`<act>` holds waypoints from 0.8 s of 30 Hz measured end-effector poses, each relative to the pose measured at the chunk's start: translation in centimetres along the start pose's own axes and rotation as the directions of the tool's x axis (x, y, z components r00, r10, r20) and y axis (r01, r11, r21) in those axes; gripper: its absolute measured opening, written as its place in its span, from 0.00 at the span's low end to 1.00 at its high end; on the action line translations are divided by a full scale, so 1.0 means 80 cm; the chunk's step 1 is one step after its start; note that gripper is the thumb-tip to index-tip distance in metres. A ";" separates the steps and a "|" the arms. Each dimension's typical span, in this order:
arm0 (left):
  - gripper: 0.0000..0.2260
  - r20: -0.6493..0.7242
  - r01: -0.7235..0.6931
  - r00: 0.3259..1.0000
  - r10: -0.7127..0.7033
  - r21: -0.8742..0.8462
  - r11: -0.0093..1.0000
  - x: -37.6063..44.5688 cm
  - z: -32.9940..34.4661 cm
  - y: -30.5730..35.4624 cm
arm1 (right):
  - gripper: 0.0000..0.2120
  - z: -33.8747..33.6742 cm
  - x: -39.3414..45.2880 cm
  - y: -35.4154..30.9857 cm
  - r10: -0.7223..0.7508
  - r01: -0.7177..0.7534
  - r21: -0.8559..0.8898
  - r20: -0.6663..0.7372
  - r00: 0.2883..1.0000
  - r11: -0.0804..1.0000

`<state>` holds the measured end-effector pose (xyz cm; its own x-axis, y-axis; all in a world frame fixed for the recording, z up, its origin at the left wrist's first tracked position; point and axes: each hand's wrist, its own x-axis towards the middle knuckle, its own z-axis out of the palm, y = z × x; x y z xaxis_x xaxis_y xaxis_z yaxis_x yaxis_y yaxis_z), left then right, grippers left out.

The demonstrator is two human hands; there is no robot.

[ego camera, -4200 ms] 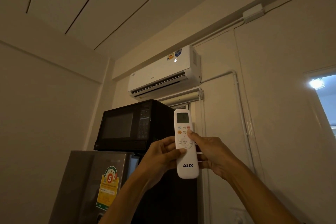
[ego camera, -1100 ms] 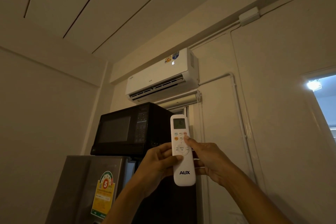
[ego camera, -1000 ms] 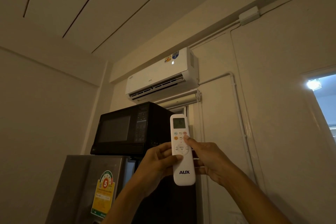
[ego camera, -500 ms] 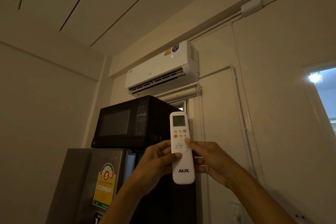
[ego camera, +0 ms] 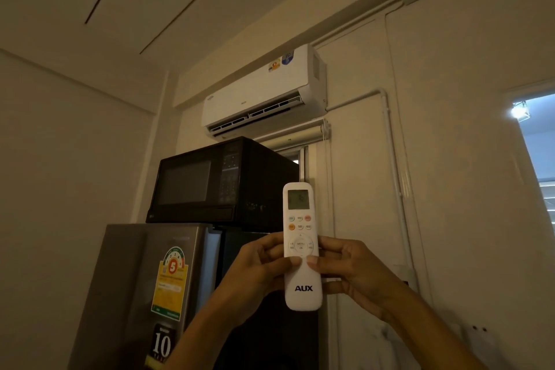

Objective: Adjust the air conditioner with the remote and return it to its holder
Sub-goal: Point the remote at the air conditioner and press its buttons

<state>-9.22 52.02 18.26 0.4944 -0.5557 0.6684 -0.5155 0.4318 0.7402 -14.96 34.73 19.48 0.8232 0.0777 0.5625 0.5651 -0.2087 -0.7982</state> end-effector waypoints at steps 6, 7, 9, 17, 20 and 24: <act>0.16 0.019 0.057 0.998 -0.057 -0.031 0.998 -0.023 0.006 -0.039 | 0.18 0.000 -0.025 0.039 0.038 -0.039 -0.042 -0.020 0.999 0.998; 0.16 0.020 0.069 0.997 -0.069 -0.037 0.997 -0.027 0.008 -0.047 | 0.19 0.000 -0.030 0.047 0.043 -0.044 -0.053 -0.024 0.999 0.998; 0.17 0.020 0.084 0.996 -0.083 -0.028 0.996 -0.037 0.013 -0.062 | 0.20 0.000 -0.043 0.062 0.051 -0.053 -0.074 -0.032 0.998 0.996; 0.17 0.036 0.154 0.988 -0.152 -0.028 0.988 -0.064 0.041 -0.118 | 0.22 -0.010 -0.093 0.110 0.119 -0.130 -0.102 -0.108 0.987 0.986; 0.19 0.052 0.181 0.982 -0.180 -0.009 0.984 -0.065 0.052 -0.141 | 0.21 -0.020 -0.109 0.127 0.135 -0.149 -0.100 -0.134 0.982 0.984; 0.20 0.067 0.215 0.974 -0.214 -0.002 0.977 -0.058 0.072 -0.172 | 0.22 -0.040 -0.127 0.152 0.169 -0.189 -0.102 -0.179 0.969 0.977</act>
<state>-8.42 44.56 4.53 0.5452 -0.6816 0.4880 -0.3956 0.3040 0.8666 -16.59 28.31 4.73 0.8834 -0.1344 0.4489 0.3905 -0.3181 -0.8639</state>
